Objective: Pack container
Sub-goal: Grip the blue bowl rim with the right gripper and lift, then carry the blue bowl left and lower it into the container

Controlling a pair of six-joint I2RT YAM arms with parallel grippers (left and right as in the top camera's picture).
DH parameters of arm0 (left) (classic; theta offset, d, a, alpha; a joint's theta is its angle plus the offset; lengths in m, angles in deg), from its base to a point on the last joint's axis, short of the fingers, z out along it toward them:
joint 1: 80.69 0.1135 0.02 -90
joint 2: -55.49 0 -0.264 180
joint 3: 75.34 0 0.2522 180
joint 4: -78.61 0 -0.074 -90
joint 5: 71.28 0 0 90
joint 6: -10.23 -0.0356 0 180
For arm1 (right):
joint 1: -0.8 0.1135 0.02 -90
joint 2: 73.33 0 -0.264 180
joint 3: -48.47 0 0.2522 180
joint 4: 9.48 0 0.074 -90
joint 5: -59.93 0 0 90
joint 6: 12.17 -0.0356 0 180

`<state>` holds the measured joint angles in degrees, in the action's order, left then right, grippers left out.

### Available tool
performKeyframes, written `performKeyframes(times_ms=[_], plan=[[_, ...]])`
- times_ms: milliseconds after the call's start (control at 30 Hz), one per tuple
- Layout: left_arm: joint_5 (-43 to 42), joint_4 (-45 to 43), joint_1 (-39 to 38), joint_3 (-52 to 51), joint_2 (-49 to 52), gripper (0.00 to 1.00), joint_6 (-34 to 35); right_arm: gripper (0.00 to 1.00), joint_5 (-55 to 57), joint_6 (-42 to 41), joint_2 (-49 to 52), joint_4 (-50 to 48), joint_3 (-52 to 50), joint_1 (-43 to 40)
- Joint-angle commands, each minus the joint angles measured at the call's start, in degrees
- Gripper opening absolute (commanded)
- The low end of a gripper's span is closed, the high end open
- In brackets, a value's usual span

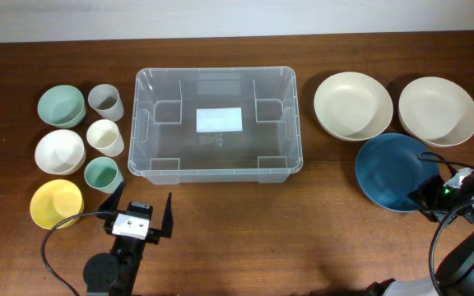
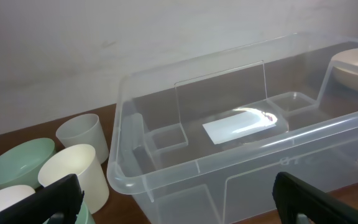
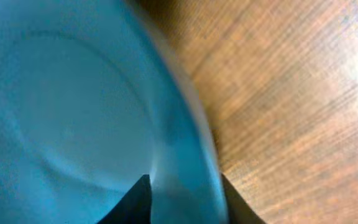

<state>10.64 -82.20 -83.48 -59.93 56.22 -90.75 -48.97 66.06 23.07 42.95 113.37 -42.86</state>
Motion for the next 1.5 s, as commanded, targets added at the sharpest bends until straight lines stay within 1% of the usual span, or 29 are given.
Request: performKeyframes(times_ms=[0,67,133,200,233,433,633,767,867,967,1100,1233,1300,1400,1467], plan=[[0.44,-0.02,0.0,-0.46,-0.44,1.0,-0.7,0.24,4.11,-2.32,0.63,1.53,-0.46,0.48],[0.44,-0.02,0.0,-0.46,-0.44,1.0,-0.7,0.22,5.01,-2.27,0.63,2.62,-0.46,0.46],[0.44,-0.02,0.0,-0.46,-0.44,1.0,-0.7,0.17,5.05,-2.27,0.63,3.41,-0.46,0.48],[0.44,-0.02,0.0,-0.46,-0.44,1.0,-0.7,0.04,5.05,-2.27,0.63,4.02,-0.46,0.46],[0.44,-0.02,0.0,-0.46,-0.44,1.0,-0.7,0.04,5.05,-2.27,0.63,4.24,-0.46,0.46],[0.44,-0.02,0.0,-0.46,-0.44,1.0,-0.7,0.04,4.98,-2.29,0.61,5.31,-0.46,0.46],[0.44,-0.02,0.0,-0.46,-0.44,1.0,-0.7,0.04,1.22,-2.25,0.28,7.19,-0.44,0.46],[0.44,-0.02,0.0,-0.46,-0.44,1.0,-0.7,0.04,-1.79,-2.25,-2.05,10.78,-0.44,0.17],[0.44,-0.02,0.0,-0.46,-0.44,1.0,-0.7,0.04,-2.12,-2.25,-5.46,14.32,-0.24,-0.83],[0.44,-0.02,0.0,-0.46,-0.44,1.0,-0.7,0.04,-2.16,-2.05,-11.04,18.49,0.33,-3.13],[0.44,-0.02,0.0,-0.46,-0.44,1.0,-0.7,0.04,-3.15,-1.51,-22.03,24.55,2.47,-6.91],[0.44,-0.02,0.0,-0.46,-0.44,1.0,-0.7,0.04,-5.51,-0.74,-32.0,27.67,5.14,-8.57],[0.44,-0.02,0.0,-0.46,-0.44,1.0,-0.7,0.04,-8.96,-0.74,-36.28,28.57,6.67,-8.48],[0.44,-0.02,0.0,-0.46,-0.44,1.0,-0.7,0.04,-20.72,-1.27,-41.97,28.13,8.31,-8.48],[0.44,-0.02,0.0,-0.46,-0.44,1.0,-0.7,0.04,-25.51,-4.24,-44.54,27.32,8.96,-8.48]])
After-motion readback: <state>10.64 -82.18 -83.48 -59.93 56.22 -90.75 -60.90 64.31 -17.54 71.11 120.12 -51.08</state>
